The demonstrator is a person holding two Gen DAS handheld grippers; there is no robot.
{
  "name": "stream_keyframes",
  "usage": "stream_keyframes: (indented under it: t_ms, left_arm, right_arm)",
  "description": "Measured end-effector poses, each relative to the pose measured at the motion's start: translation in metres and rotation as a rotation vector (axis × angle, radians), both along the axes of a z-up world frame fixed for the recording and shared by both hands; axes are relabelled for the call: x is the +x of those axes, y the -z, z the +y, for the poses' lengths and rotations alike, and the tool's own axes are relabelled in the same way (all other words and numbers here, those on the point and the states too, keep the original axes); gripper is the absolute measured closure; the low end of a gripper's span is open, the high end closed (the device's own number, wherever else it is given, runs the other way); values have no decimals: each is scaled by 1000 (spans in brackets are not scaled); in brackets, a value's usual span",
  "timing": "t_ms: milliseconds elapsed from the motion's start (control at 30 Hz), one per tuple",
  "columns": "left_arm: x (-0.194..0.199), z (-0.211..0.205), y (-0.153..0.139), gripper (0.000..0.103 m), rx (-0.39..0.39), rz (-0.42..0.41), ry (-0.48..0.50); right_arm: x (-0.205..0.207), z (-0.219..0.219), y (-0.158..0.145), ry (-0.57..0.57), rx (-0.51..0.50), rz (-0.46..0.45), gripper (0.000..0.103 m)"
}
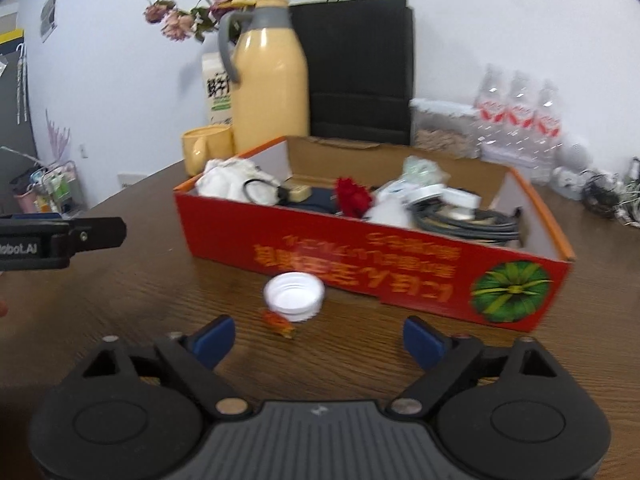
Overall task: Organize objects
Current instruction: 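Withdraw both tools from the box toward the remaining items, then grasp the small orange item with the right gripper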
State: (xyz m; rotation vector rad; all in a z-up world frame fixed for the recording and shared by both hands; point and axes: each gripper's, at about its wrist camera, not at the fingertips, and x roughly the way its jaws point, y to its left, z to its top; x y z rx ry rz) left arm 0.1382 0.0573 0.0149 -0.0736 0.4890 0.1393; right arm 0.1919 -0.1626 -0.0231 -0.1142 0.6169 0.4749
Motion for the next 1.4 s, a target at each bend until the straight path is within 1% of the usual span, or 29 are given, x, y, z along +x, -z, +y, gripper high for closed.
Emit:
stream_keyframes:
  t_ms: [33,100,133,167,200,267,300,333,367,400,433,467,567,1000,1200,1400]
  left_arm:
    - [0,2,1,0,-5,1,-1]
    - [0,4,2,0,-12,3,0]
    - [1,5,3,0,-14,5,1]
    - [1,6,3,0,-17,7,2]
    - [1,6,4,0,-19,8,4]
    - [2,7,5,0,-21,10,4]
    - [2,8,5,0,-23,10,4]
    - [2,8,5,0,-24,10,3]
    - [2,9,6,0,-28,11,1]
    - [4,9,6,0,-30,12,0]
    - [4,9,6,0,-31,13,-1]
    - [4,9,6,0,-29,14,-2]
    - [3,8,6,0,-27,14,-4]
    - [4,-1,5,0,-10,24,-4]
    - [9,-15,5,0,2,33,15]
    - [19,-35,8,0,15,54,45]
  right_arm:
    - [3,6,2,-6,-3,11,15]
    - [9,16,6,5,-14,25,22]
    - [11,20,8,9,-16,33,32]
    - [13,22,9,14,-14,41,38]
    - [15,24,11,19,-12,49,41]
    - [17,26,14,28,-13,59,55]
    - [17,27,15,26,-13,65,58]
    - [17,27,16,24,-13,69,64]
    - [16,26,16,27,-14,61,73]
    - [16,26,16,24,-8,62,77]
    - [16,25,17,14,4,66,85]
    - [16,24,17,6,12,66,87]
    - [14,26,18,-10,7,52,90]
    - [-2,18,9,-67,53,-17,90]
    - [-7,0,4,-48,85,-55,90]
    - [-8,-26,1,4,105,-90,91]
